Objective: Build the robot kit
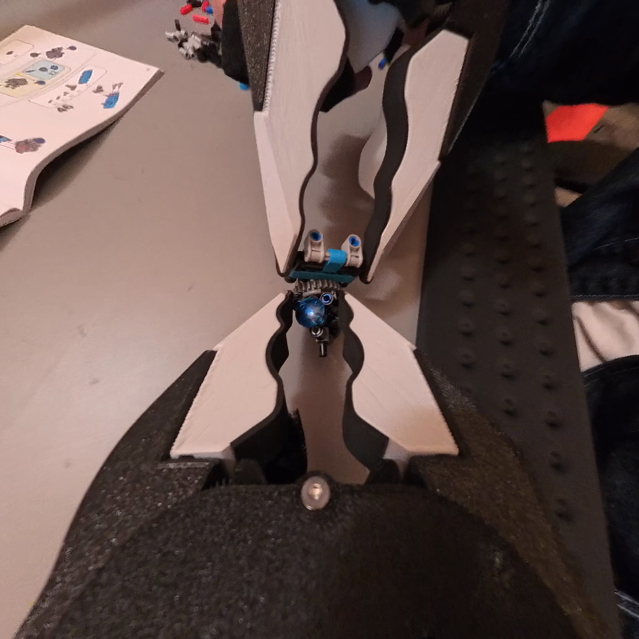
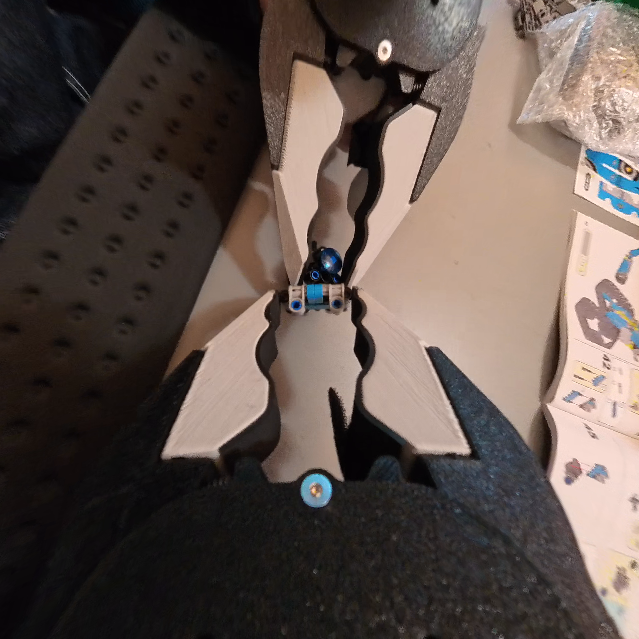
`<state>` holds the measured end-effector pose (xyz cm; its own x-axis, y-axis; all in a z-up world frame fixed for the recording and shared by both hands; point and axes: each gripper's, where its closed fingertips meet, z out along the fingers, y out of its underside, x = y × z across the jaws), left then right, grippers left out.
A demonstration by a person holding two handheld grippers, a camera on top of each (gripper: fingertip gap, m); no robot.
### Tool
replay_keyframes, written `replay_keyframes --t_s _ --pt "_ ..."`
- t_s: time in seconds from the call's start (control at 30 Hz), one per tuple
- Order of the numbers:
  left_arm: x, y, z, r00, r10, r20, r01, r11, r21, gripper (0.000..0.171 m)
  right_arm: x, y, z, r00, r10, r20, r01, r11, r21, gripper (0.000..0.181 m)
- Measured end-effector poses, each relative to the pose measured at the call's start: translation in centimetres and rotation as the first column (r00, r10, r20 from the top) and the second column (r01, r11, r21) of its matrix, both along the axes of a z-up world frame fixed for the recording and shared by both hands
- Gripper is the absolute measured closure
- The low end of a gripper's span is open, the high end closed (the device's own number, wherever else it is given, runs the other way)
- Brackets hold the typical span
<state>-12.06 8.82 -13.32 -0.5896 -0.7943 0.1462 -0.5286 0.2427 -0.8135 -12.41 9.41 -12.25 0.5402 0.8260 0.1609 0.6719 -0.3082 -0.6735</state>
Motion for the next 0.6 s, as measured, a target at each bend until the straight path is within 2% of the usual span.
replay_keyframes --t_s 0.1,0.17,0.3,0.6 --pt "0.0 -0.2 1.6 1.000 -0.005 0.031 0.009 0.994 -0.113 0.145 -0.2 0.1 1.1 0.997 0.012 -0.077 -0.015 0.999 -0.034 0.140" --pt "0.0 -0.2 2.9 0.998 -0.004 0.062 0.015 0.984 -0.179 0.145 0.0 0.1 1.3 0.997 0.024 -0.067 -0.027 0.999 -0.044 0.139" --pt "0.0 0.2 3.4 0.998 0.012 0.066 0.003 0.976 -0.217 0.145 0.0 0.7 1.7 0.999 0.033 -0.012 -0.033 0.999 0.004 0.139" --pt "-0.2 0.3 3.5 0.997 0.010 0.079 0.007 0.976 -0.217 0.145 -0.3 0.7 1.8 0.998 0.025 -0.061 -0.027 0.999 -0.033 0.139"
